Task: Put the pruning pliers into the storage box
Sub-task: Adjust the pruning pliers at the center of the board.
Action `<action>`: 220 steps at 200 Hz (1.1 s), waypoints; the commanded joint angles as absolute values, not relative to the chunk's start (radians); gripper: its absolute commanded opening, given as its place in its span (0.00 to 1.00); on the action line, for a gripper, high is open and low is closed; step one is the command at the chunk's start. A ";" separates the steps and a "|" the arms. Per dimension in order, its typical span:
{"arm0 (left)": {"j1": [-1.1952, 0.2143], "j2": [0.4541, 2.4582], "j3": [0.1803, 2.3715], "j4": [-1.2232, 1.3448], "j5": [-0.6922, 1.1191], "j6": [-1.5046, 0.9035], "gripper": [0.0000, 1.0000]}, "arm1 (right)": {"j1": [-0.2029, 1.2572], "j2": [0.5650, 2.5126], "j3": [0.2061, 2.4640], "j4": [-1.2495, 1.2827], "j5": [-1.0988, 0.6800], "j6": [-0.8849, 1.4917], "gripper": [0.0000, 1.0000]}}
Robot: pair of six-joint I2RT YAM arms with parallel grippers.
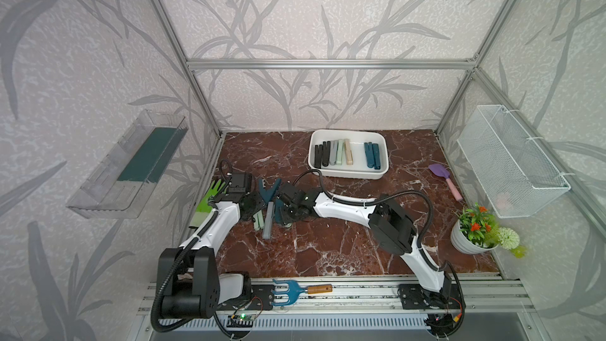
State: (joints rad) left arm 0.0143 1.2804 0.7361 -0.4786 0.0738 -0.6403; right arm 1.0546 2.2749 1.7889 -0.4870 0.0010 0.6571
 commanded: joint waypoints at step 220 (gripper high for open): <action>-0.263 1.104 0.561 -0.588 -0.029 -0.786 0.64 | 0.797 2.036 1.529 -0.489 -0.077 0.435 0.47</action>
